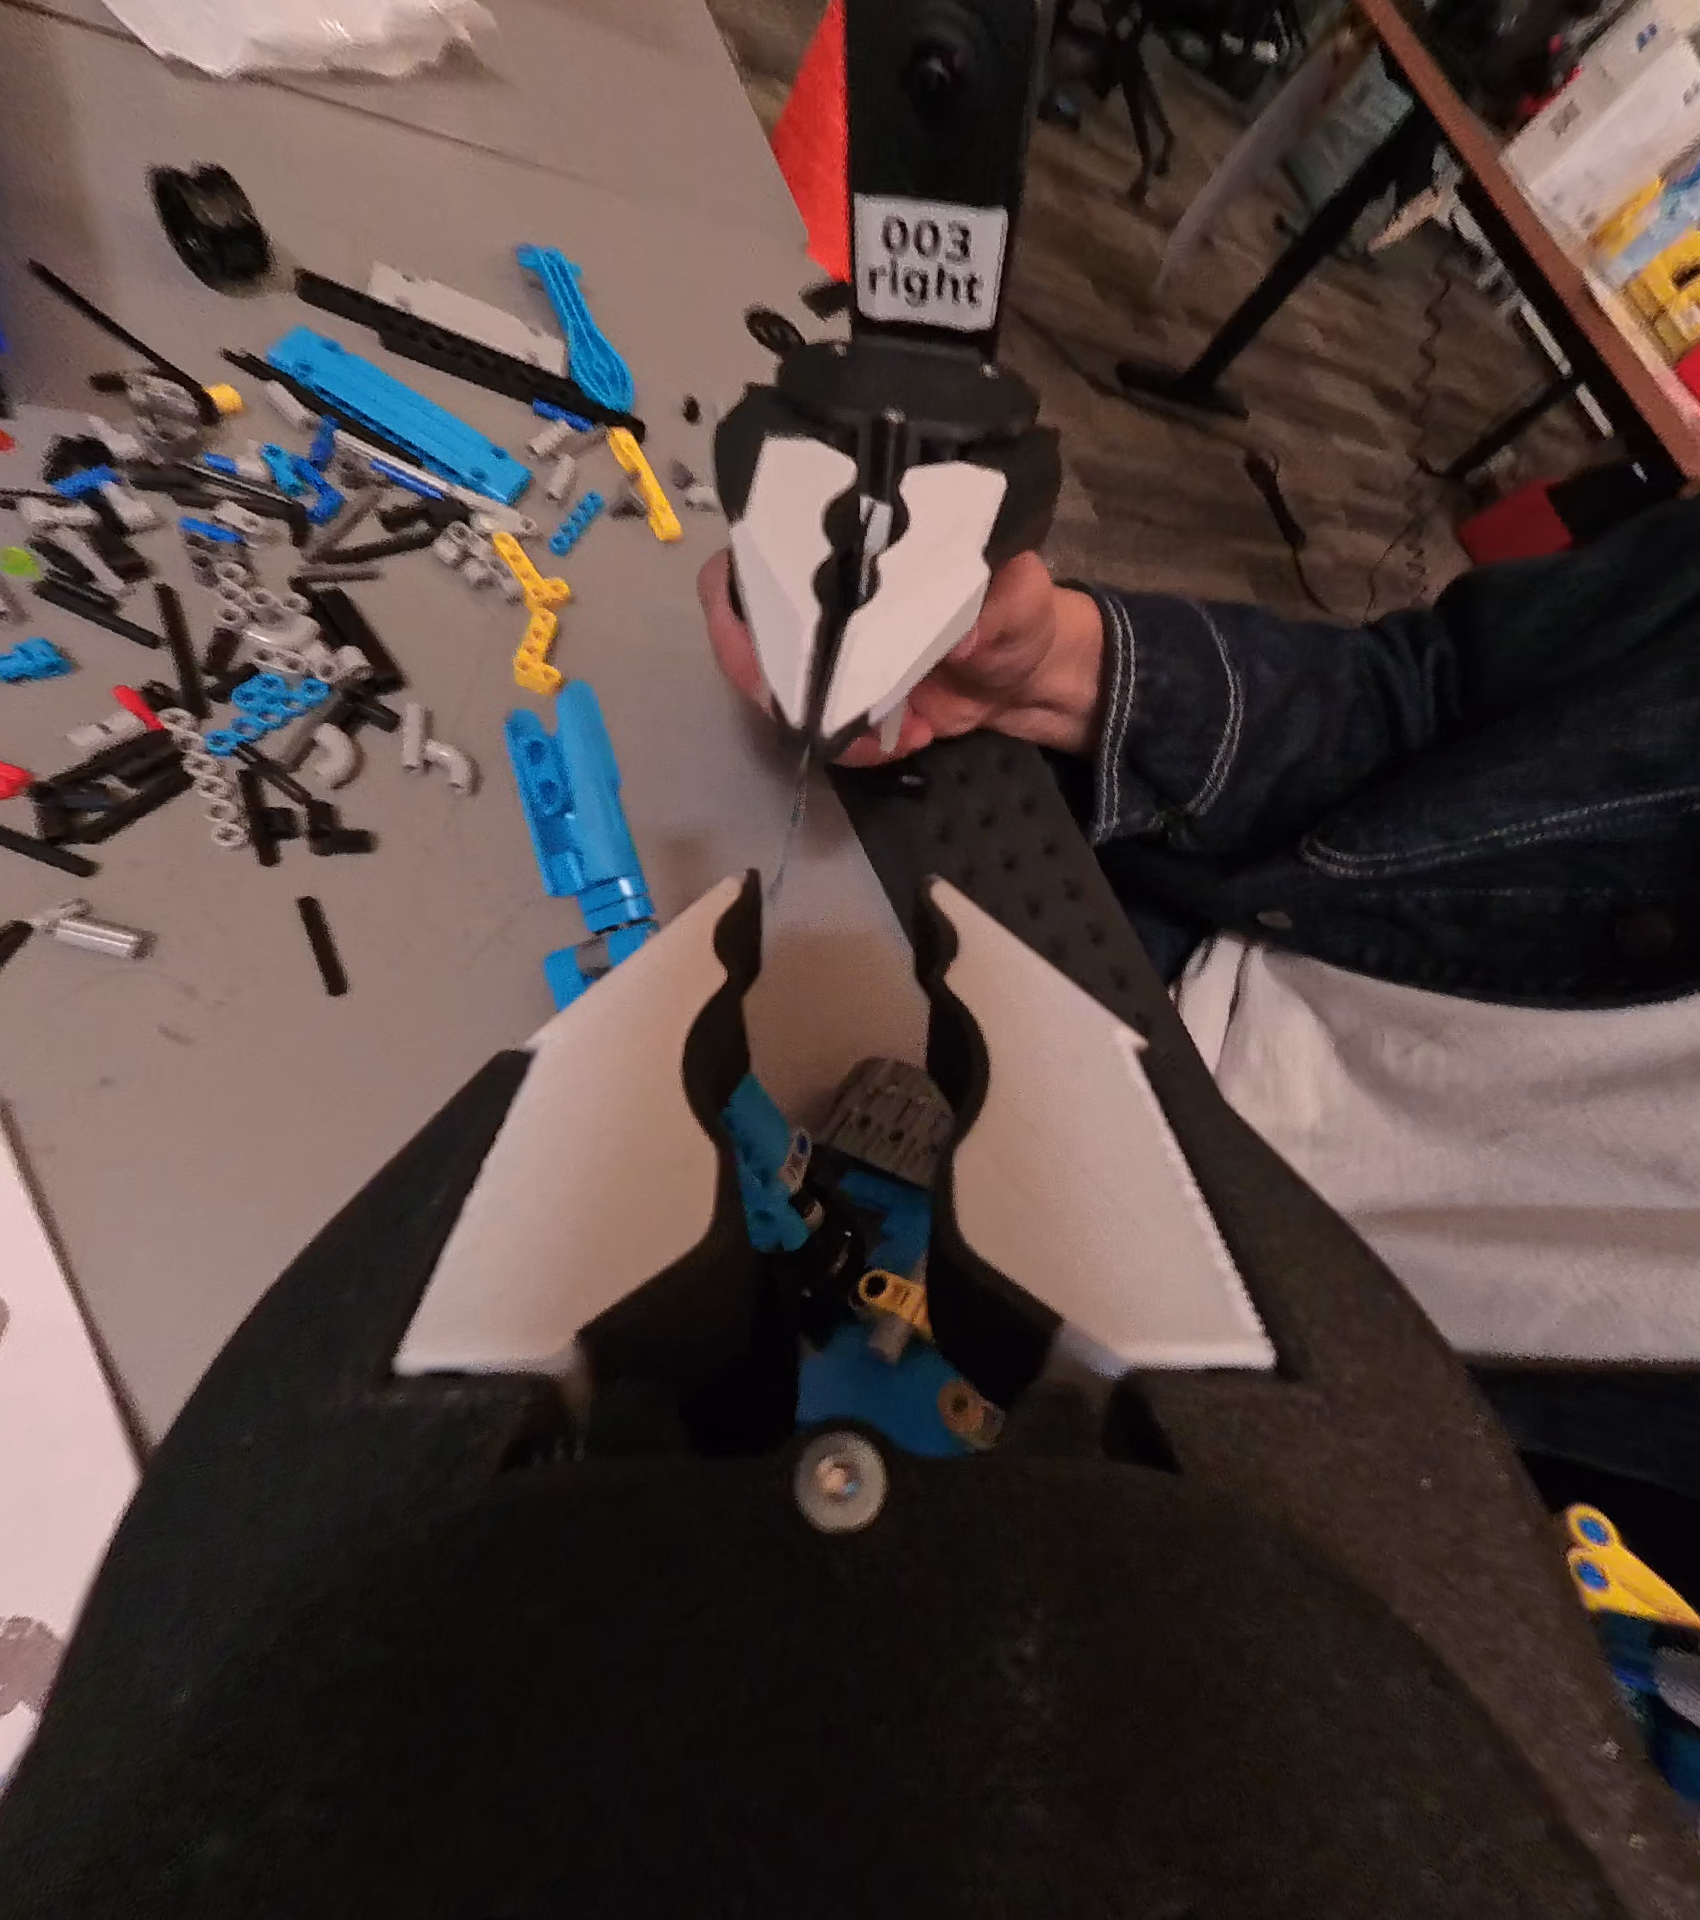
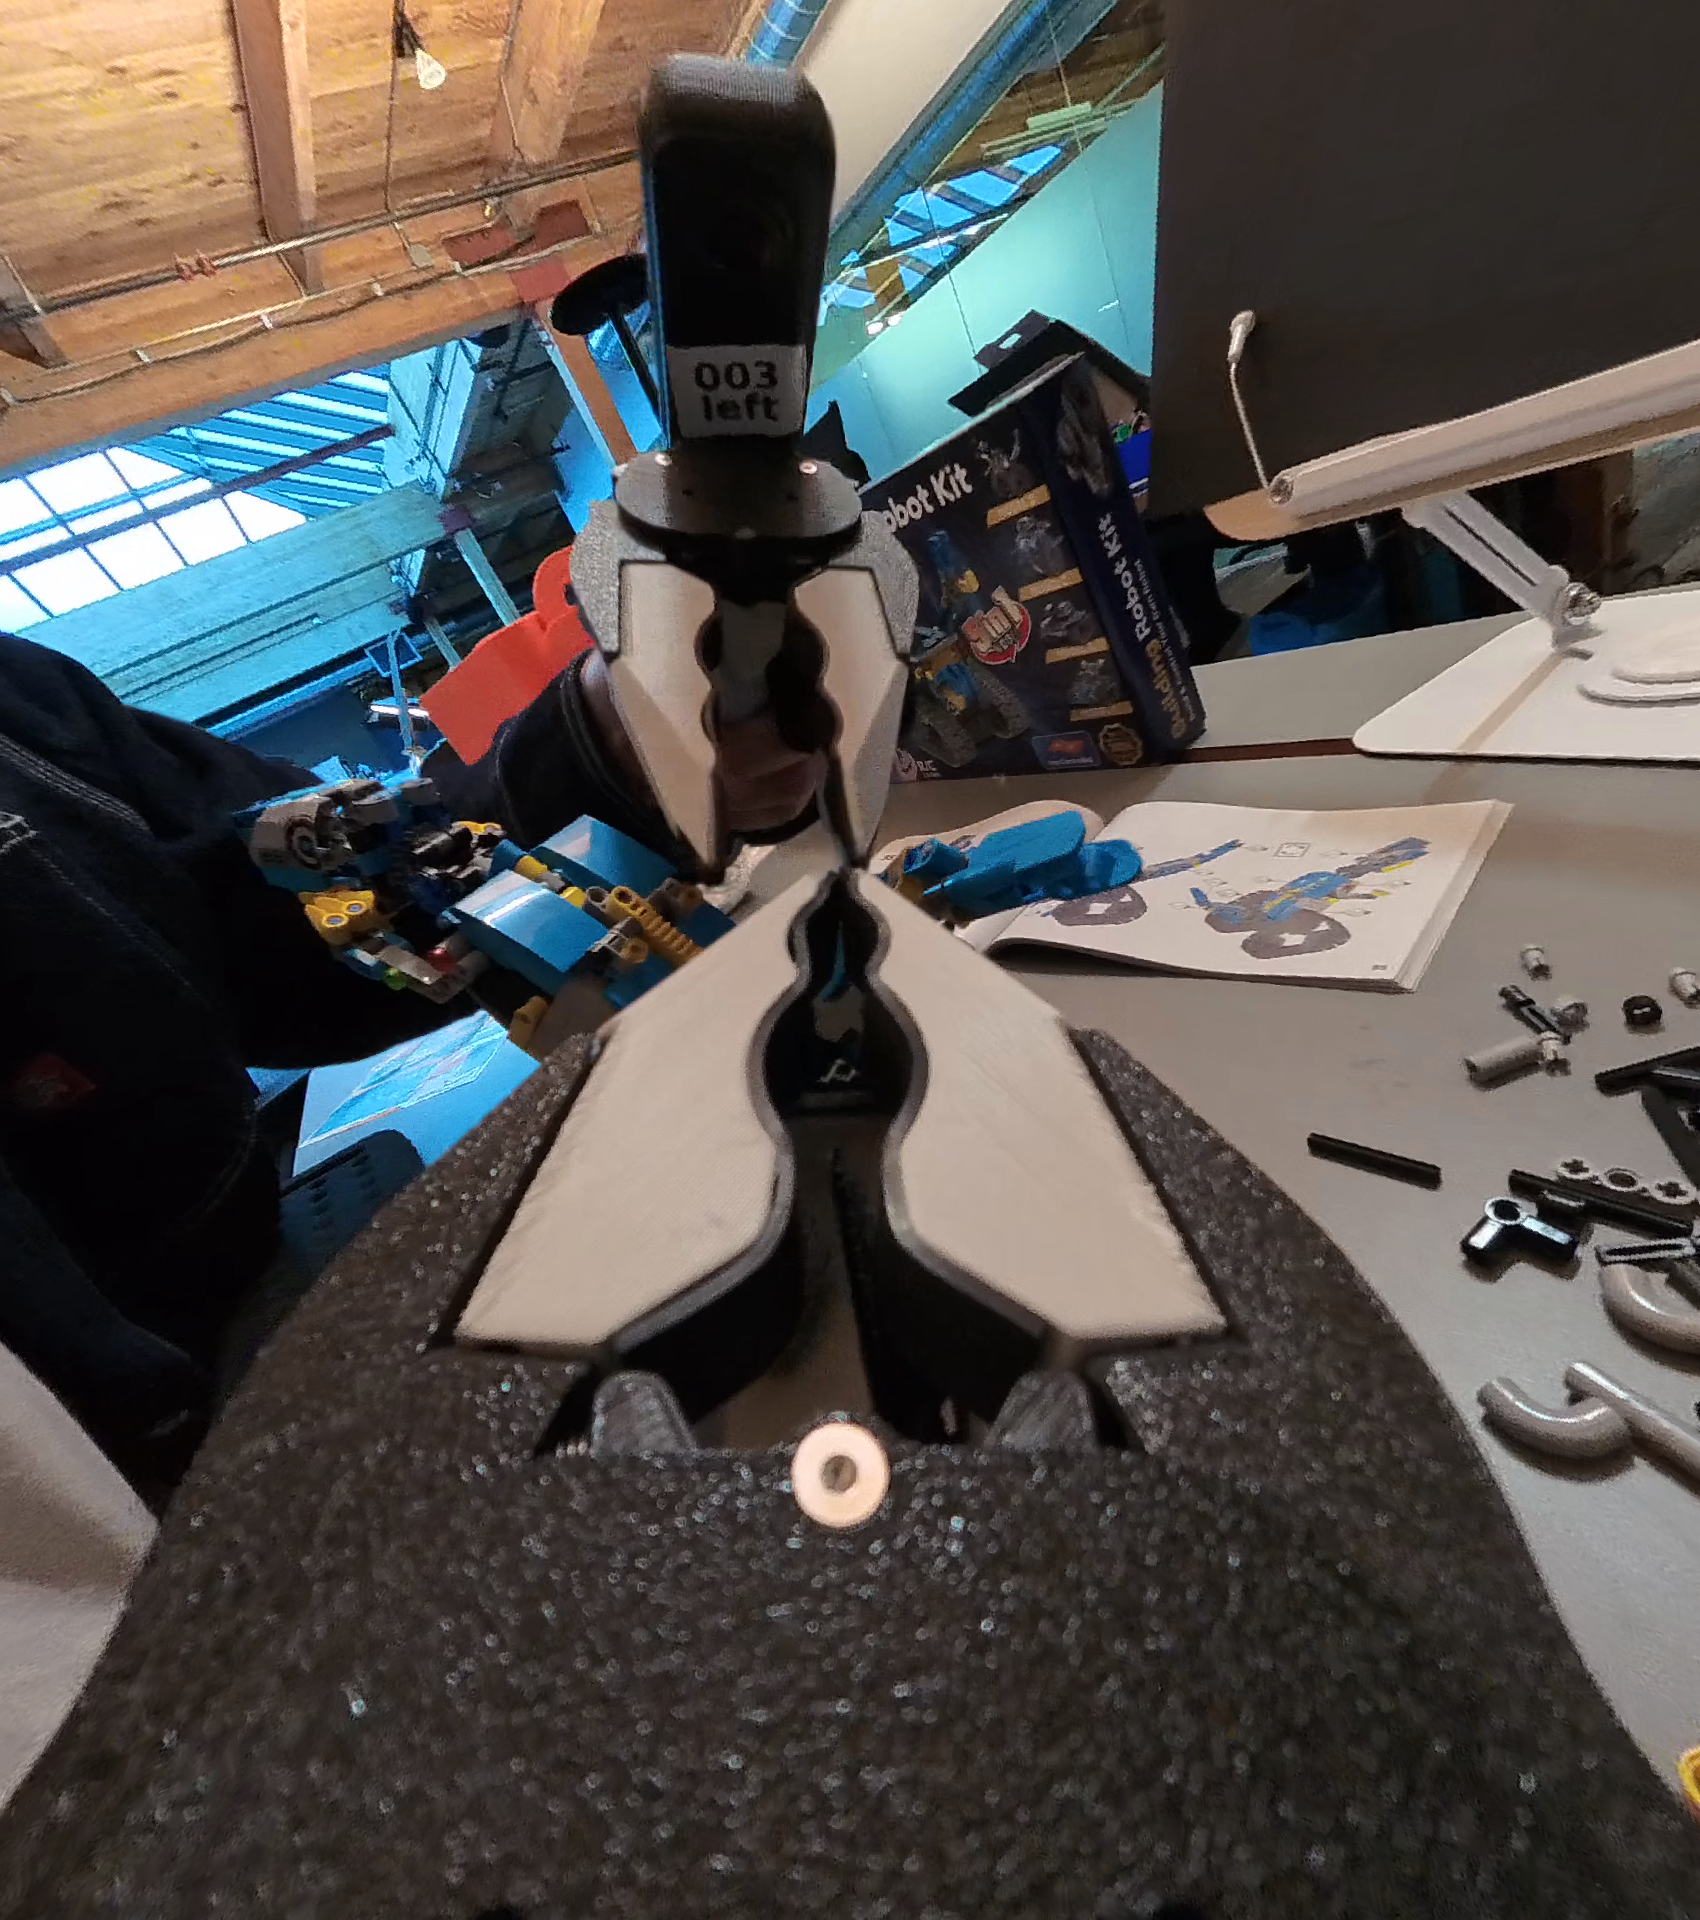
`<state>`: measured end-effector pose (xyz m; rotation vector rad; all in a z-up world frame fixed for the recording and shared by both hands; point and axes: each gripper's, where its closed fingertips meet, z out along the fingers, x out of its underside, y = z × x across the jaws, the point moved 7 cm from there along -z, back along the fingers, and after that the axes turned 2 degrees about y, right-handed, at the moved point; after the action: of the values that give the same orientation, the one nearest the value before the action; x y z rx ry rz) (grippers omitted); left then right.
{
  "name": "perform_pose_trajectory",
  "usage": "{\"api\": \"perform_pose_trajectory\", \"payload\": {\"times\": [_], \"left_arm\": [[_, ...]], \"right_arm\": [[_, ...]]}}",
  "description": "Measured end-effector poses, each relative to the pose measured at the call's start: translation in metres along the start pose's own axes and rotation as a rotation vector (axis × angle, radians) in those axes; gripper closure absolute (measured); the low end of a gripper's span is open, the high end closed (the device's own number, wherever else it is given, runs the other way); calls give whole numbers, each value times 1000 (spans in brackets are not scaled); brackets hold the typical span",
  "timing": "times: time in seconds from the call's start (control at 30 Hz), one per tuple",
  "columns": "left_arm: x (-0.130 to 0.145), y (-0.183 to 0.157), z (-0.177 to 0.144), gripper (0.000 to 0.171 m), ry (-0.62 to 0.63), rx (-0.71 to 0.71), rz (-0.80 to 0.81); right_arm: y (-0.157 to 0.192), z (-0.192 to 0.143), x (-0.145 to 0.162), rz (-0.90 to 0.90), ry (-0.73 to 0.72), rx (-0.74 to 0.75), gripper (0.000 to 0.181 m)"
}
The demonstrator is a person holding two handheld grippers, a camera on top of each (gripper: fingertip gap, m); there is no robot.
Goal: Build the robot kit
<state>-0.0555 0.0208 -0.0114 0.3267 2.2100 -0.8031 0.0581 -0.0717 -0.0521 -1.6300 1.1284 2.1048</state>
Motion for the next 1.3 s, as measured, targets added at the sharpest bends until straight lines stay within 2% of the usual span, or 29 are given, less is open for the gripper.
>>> {"api": "perform_pose_trajectory", "payload": {"times": [0.17, 0.23, 0.3, 0.47, 0.6, 0.73, 0.87, 0.97, 1.3], "left_arm": [[-1, 6, -21, 131, -139, -55, -29], [2, 13, -26, 124, -171, -88, -45], [6, 21, -22, 114, -154, -106, -67], [11, 31, -2, 114, -57, -48, -125], [11, 37, 8, 116, -39, 34, -187], [8, 42, 17, 121, -32, 97, -223], [6, 43, 20, 135, -13, 79, -197], [7, 43, 20, 136, -12, 59, -182], [6, 42, 19, 136, -16, 43, -182]], "right_arm": [[0, -13, -18, 0, 21, 18, 181], [3, -14, -29, 18, 94, 1, 181], [1, -8, -38, 39, 196, 6, 181], [-14, 9, -47, 149, 403, -29, 181], [-28, 12, -46, 241, 468, -66, 181], [-41, 10, -45, 329, 467, -84, 181], [-42, 8, -44, 406, 426, -105, 181], [-40, 8, -43, 445, 394, -126, 181], [-40, 12, -39, 393, 426, -76, 181]]}}
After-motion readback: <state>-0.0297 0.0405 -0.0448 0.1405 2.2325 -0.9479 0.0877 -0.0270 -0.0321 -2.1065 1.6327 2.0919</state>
